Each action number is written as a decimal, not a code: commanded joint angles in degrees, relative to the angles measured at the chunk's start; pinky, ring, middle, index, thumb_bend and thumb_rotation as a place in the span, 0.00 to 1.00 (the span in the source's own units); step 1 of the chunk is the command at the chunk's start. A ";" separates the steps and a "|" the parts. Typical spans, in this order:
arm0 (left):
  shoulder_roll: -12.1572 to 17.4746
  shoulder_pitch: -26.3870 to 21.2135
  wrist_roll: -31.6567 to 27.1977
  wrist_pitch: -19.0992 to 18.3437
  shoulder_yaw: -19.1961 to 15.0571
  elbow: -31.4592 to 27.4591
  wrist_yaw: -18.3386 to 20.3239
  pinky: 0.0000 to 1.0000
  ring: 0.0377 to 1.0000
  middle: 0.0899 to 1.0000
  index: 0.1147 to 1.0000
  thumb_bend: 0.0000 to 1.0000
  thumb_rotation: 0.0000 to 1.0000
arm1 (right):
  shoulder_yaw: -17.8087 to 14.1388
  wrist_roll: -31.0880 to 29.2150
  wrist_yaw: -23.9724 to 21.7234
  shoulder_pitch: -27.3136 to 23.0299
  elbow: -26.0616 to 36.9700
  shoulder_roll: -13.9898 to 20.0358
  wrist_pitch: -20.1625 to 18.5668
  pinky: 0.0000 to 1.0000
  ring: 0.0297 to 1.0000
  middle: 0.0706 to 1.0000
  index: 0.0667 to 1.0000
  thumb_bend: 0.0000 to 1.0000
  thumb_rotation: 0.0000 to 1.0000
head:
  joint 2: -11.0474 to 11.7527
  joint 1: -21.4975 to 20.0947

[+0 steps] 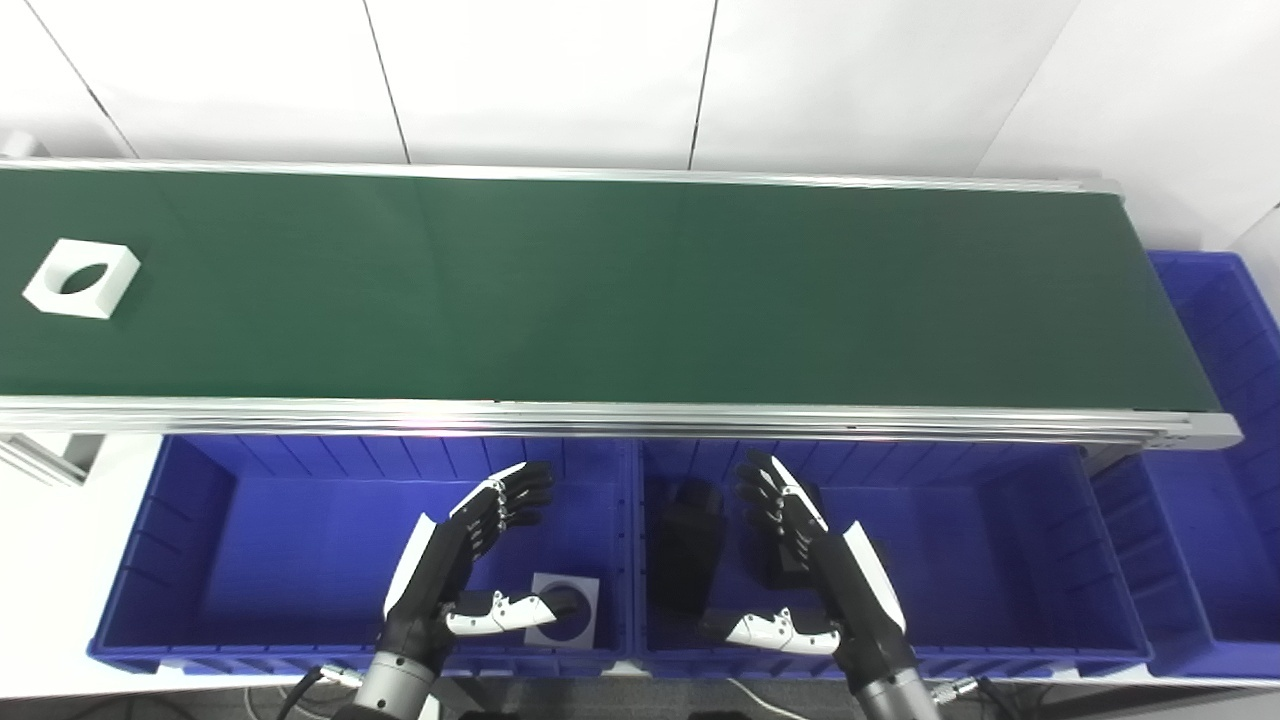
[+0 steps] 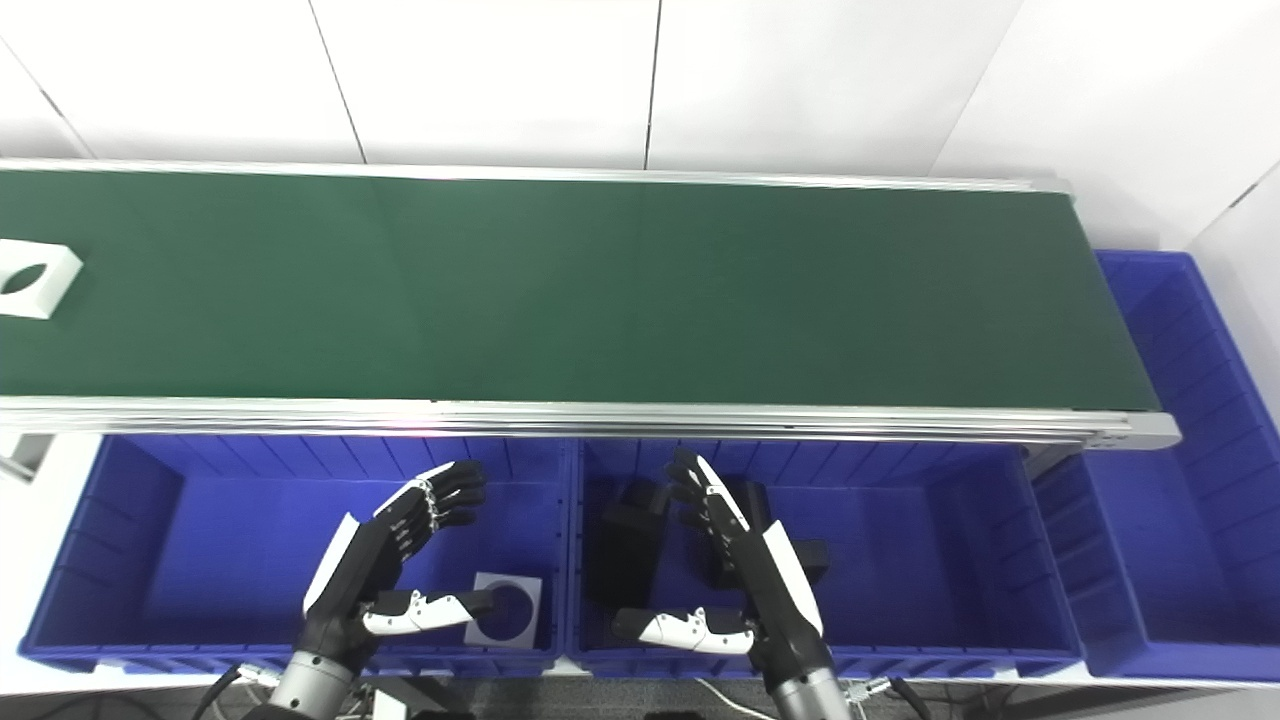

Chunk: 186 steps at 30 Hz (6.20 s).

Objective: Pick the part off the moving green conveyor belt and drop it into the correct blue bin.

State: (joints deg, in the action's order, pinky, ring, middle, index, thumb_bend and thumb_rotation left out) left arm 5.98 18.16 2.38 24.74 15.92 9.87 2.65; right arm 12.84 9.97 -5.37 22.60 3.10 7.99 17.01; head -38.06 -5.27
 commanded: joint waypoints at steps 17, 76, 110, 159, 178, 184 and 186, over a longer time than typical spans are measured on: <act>6.07 -2.17 8.68 2.19 7.70 -4.14 -13.99 0.84 0.86 0.86 0.84 0.83 0.36 | -0.58 1.55 0.97 -1.25 0.55 -0.22 4.89 0.83 0.88 0.91 0.97 0.86 0.33 | -1.01 -0.77; 22.53 -15.28 3.99 2.16 13.48 -13.85 -20.09 0.81 0.83 0.83 0.81 0.92 0.36 | 3.42 -0.53 7.50 -8.20 -11.21 3.76 9.91 0.76 0.83 0.86 0.94 0.86 0.30 | 9.01 11.90; 27.47 -40.79 13.68 -6.65 -6.59 4.23 11.84 0.82 0.89 0.90 0.87 0.85 0.33 | 7.14 -2.59 12.06 -9.60 -11.27 6.09 9.92 0.68 0.75 0.79 0.86 0.88 0.29 | 9.25 12.80; 30.47 -51.37 35.90 -10.97 4.21 27.42 11.68 0.89 0.96 0.96 0.91 0.96 0.16 | 9.19 -3.21 14.61 -8.77 -9.06 7.43 9.92 0.66 0.73 0.78 0.85 0.87 0.28 | 8.35 12.65; 22.29 -54.38 31.17 1.56 4.93 43.52 -1.64 0.57 0.59 0.60 0.44 0.50 0.04 | 10.78 -1.42 17.85 -7.68 -7.11 8.14 9.92 0.67 0.73 0.78 0.85 0.86 0.30 | 6.82 11.94; 21.79 -55.10 30.43 -0.11 5.85 42.96 1.05 0.55 0.57 0.58 0.43 0.50 0.05 | 11.18 -1.10 18.78 -7.69 -6.94 8.01 9.92 0.67 0.73 0.78 0.85 0.86 0.30 | 6.69 12.07; 21.94 -55.17 30.33 -0.90 5.87 42.36 2.09 0.55 0.57 0.58 0.43 0.50 0.05 | 11.33 -1.14 19.04 -7.79 -7.02 7.88 9.92 0.67 0.73 0.78 0.85 0.86 0.30 | 6.60 11.99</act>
State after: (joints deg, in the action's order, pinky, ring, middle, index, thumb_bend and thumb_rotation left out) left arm 28.09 -35.72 33.53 23.94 21.14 52.92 2.45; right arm 24.07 8.74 12.57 14.96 -5.77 15.94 23.61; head -31.38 6.68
